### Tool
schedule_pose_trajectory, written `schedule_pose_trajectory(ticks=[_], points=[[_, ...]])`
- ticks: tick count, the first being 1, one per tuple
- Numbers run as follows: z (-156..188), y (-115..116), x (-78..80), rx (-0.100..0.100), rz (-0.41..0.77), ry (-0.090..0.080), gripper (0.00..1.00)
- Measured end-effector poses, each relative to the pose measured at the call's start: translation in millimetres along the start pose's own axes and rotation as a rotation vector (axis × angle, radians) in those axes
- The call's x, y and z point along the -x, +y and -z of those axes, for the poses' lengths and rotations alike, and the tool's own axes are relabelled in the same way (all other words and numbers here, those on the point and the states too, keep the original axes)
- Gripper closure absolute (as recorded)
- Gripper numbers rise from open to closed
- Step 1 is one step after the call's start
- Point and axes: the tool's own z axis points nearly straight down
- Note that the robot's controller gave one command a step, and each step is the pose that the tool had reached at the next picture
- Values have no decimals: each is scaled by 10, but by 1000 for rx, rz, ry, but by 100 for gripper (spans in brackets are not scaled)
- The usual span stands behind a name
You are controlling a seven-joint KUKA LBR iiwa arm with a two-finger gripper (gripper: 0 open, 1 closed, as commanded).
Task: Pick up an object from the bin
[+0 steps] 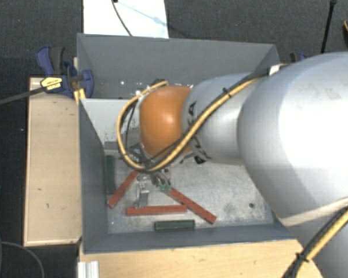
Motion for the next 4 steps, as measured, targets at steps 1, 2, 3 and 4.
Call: schedule_pose_trajectory(ticks=[1,2,3,4], points=[[9,-1,7,0,-2,-2,100],[0,-1,0,0,-3,0,0],[9,0,7,0,-4,-2,100],[0,-1,0,0,-5,0,0]])
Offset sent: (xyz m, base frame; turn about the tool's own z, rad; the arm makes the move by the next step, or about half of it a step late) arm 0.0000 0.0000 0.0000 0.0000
